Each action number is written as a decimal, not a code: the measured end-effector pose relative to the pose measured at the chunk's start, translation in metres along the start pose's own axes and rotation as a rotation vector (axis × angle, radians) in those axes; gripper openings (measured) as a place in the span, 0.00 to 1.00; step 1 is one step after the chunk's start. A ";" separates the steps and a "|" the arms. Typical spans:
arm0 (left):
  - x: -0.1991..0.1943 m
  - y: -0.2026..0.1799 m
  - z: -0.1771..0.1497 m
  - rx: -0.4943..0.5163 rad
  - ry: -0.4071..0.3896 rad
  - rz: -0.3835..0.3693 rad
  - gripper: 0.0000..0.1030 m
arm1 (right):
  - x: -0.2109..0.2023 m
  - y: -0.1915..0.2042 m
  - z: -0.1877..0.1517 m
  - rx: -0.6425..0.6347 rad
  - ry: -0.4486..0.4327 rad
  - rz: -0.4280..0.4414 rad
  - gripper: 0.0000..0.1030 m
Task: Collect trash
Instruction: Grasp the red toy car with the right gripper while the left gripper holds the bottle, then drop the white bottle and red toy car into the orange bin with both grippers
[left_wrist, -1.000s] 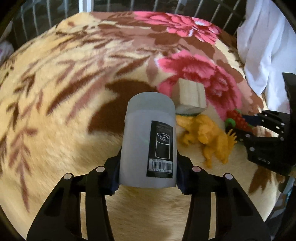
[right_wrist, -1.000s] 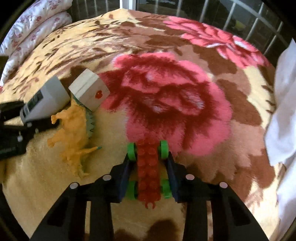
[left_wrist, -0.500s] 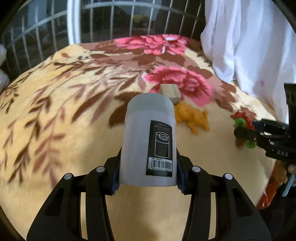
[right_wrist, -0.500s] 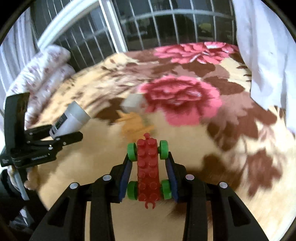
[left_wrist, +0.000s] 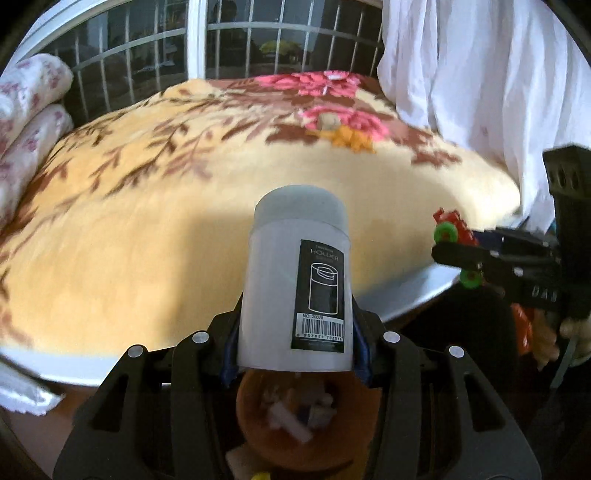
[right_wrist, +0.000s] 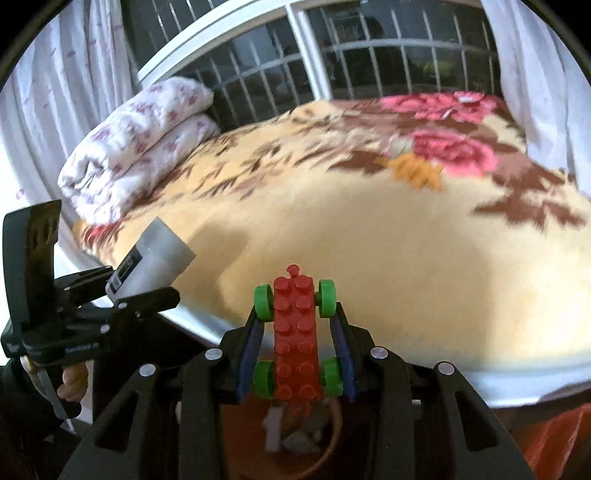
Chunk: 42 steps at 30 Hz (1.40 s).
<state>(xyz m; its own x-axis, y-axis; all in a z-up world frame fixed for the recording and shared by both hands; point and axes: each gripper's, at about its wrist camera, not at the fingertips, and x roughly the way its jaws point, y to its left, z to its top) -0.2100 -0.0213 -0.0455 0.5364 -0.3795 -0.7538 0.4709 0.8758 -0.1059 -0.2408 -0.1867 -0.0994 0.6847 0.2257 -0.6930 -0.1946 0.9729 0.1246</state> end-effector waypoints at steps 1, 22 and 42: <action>-0.002 0.001 -0.011 0.001 0.012 -0.003 0.44 | 0.001 0.003 -0.005 0.003 0.009 0.000 0.36; 0.095 0.015 -0.121 -0.028 0.453 0.022 0.45 | 0.087 0.030 -0.118 0.054 0.399 -0.009 0.36; 0.114 0.013 -0.128 0.008 0.503 0.078 0.79 | 0.121 0.023 -0.118 0.055 0.467 -0.022 0.63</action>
<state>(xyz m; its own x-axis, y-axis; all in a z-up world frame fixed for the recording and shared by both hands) -0.2320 -0.0152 -0.2158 0.1672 -0.1205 -0.9785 0.4491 0.8929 -0.0332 -0.2458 -0.1427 -0.2641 0.2968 0.1707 -0.9396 -0.1375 0.9813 0.1348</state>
